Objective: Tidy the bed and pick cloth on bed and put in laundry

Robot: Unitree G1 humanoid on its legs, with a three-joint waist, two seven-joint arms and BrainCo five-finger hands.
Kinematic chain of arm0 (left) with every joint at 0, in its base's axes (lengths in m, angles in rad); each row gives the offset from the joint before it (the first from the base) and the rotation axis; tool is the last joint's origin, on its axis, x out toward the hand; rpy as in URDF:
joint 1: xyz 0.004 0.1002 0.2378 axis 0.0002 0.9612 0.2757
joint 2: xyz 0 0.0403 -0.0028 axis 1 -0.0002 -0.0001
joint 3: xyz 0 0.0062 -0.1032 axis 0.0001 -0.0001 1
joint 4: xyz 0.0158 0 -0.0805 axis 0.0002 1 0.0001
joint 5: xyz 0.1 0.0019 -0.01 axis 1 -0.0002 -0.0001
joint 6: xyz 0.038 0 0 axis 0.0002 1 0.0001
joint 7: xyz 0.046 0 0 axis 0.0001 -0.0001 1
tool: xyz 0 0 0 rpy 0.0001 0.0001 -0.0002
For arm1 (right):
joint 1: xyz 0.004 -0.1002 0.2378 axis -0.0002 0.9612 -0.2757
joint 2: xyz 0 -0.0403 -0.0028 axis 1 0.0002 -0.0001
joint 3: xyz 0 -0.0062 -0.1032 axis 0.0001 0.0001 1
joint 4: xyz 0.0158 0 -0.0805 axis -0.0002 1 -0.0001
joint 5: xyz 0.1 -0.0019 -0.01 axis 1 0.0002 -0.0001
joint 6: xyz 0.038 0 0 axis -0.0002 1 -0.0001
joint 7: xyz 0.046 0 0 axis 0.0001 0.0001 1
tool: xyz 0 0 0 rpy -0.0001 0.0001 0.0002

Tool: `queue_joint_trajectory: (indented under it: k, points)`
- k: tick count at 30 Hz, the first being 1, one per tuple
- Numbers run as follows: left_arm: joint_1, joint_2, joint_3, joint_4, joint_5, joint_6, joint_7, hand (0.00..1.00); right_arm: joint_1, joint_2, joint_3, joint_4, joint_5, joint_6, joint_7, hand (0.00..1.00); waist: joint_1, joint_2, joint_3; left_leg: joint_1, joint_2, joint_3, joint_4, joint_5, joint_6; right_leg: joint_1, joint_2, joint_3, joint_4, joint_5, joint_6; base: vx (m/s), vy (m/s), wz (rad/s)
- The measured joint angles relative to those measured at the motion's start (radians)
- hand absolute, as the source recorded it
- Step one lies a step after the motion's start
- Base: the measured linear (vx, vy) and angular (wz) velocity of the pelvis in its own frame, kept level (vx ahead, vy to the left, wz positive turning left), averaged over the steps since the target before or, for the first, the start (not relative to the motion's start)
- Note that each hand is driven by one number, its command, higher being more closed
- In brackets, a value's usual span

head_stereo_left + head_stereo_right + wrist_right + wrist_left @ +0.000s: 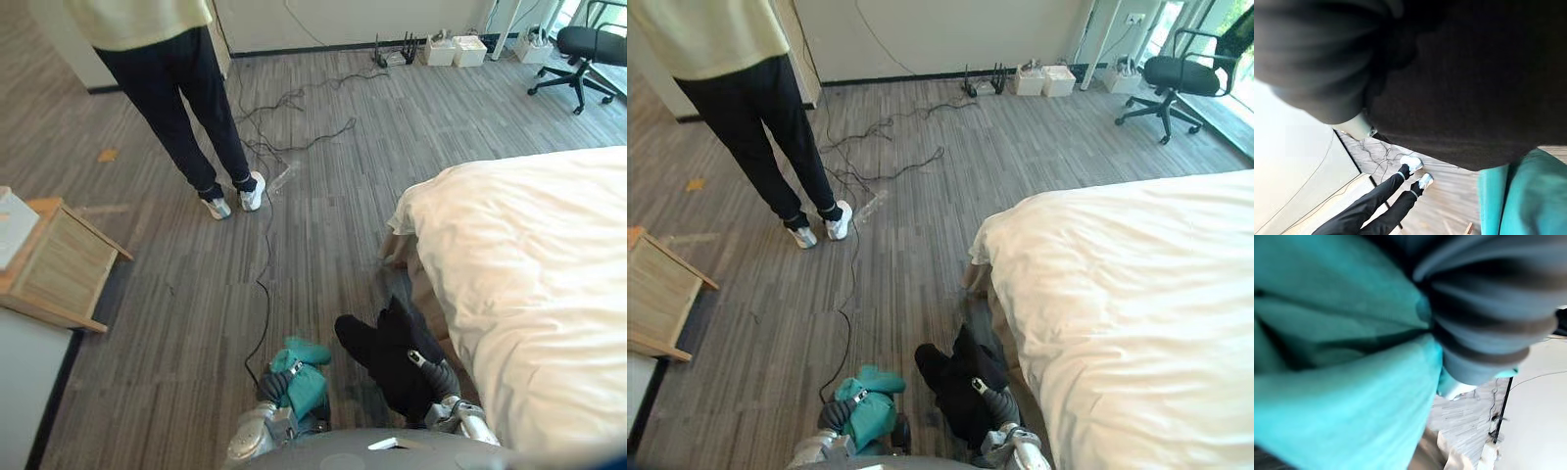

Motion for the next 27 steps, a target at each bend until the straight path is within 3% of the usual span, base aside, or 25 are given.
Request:
queue_joint_trajectory:
  k: [1,2,14,15,17,18,19,20,21,22,24,25,27]
  points:
    - [-0.004,0.000,-0.009,0.000,0.000,0.009,-0.001,1.00,-0.006,0.001,0.000,0.014,0.000,0.000,0.002,1.00,-0.001,-0.002,-0.002,0.001,0.006,0.000,0.000,-0.001,-0.005,0.003,0.008,0.003,-0.006,0.005,-0.008,0.01,-0.055,-0.05]
    - [0.000,0.002,-0.035,0.006,0.000,0.039,0.000,1.00,-0.006,0.022,0.002,0.099,0.000,0.003,0.003,1.00,-0.005,-0.010,-0.045,0.055,0.022,0.012,-0.001,-0.018,-0.030,0.068,0.035,0.027,-0.056,0.007,-0.030,0.01,-0.029,-0.04]
    - [0.016,0.003,-0.015,0.003,-0.010,0.032,-0.022,1.00,0.054,0.017,-0.036,0.055,0.000,0.004,0.000,1.00,-0.016,-0.009,-0.050,0.016,0.038,0.058,0.028,-0.066,-0.044,0.012,0.041,0.077,-0.045,-0.013,-0.028,0.02,-0.008,-0.11]
    - [0.017,0.007,-0.011,-0.010,-0.014,0.014,-0.038,1.00,0.075,0.013,-0.044,0.047,0.014,0.008,0.009,1.00,-0.020,-0.010,-0.047,-0.054,0.058,0.063,0.166,-0.136,-0.059,-0.009,0.040,0.083,-0.022,-0.027,-0.039,0.11,-0.049,-0.18]
    - [0.017,0.013,0.013,-0.029,-0.023,-0.005,-0.049,1.00,0.080,-0.003,-0.042,0.023,0.024,0.018,0.021,1.00,-0.014,0.002,-0.016,-0.144,0.110,0.071,0.406,-0.204,-0.078,-0.003,0.047,0.093,-0.002,-0.046,-0.058,0.10,-0.067,-0.20]
    - [0.005,0.014,0.037,-0.046,-0.041,-0.013,-0.080,1.00,0.073,-0.018,-0.042,0.011,0.031,0.019,0.025,1.00,-0.007,0.009,0.015,-0.249,0.161,0.051,0.650,-0.207,-0.088,0.002,0.062,0.100,0.024,-0.051,-0.058,0.12,-0.088,-0.22]
    - [-0.007,0.010,0.065,-0.045,-0.072,-0.011,-0.116,1.00,0.074,-0.038,-0.042,0.006,0.039,0.019,0.033,1.00,-0.005,0.014,0.055,-0.326,0.196,0.024,0.834,-0.167,-0.086,0.051,0.075,0.098,0.022,-0.056,-0.068,0.11,-0.073,-0.13]
    - [-0.011,0.011,0.078,-0.045,-0.084,-0.011,-0.134,1.00,0.076,-0.042,-0.042,0.008,0.040,0.019,0.036,1.00,-0.005,0.011,0.069,-0.344,0.198,0.007,0.888,-0.154,-0.087,0.073,0.074,0.089,0.015,-0.060,-0.073,0.16,-0.039,0.06]
    - [-0.017,0.001,0.087,-0.043,-0.087,0.000,-0.166,1.00,0.084,-0.053,-0.052,0.011,0.039,0.019,0.041,1.00,-0.003,0.014,0.072,-0.350,0.186,-0.005,0.926,-0.219,-0.076,0.110,0.069,0.075,0.011,-0.074,-0.084,0.12,-0.024,0.13]
    - [-0.017,0.001,0.087,-0.043,-0.087,0.004,-0.184,1.00,0.084,-0.058,-0.064,0.014,0.039,0.018,0.047,1.00,-0.003,0.014,0.072,-0.351,0.175,0.000,0.916,-0.254,-0.076,0.122,0.065,0.073,0.011,-0.086,-0.084,0.15,-0.025,0.14]
    - [-0.020,-0.003,0.090,-0.046,-0.096,0.032,-0.230,1.00,0.078,-0.057,-0.097,0.013,0.036,0.013,0.060,1.00,-0.002,0.011,0.073,-0.351,0.129,0.056,0.720,-0.290,-0.073,0.149,0.056,0.064,0.012,-0.120,-0.081,0.20,0.012,0.10]
    - [-0.024,-0.002,0.092,-0.047,-0.102,0.039,-0.233,1.00,0.078,-0.055,-0.099,0.012,0.031,0.013,0.061,1.00,-0.002,0.007,0.075,-0.348,0.115,0.084,0.642,-0.273,-0.069,0.155,0.051,0.057,0.009,-0.126,-0.079,0.33,0.077,0.22]
    - [-0.038,-0.003,0.092,-0.046,-0.142,0.055,-0.225,1.00,0.084,-0.049,-0.112,0.018,-0.004,0.015,0.064,1.00,0.007,0.003,0.081,-0.323,0.052,0.149,0.298,-0.121,-0.058,0.205,0.048,0.049,-0.026,-0.129,-0.075,0.39,0.153,0.08]
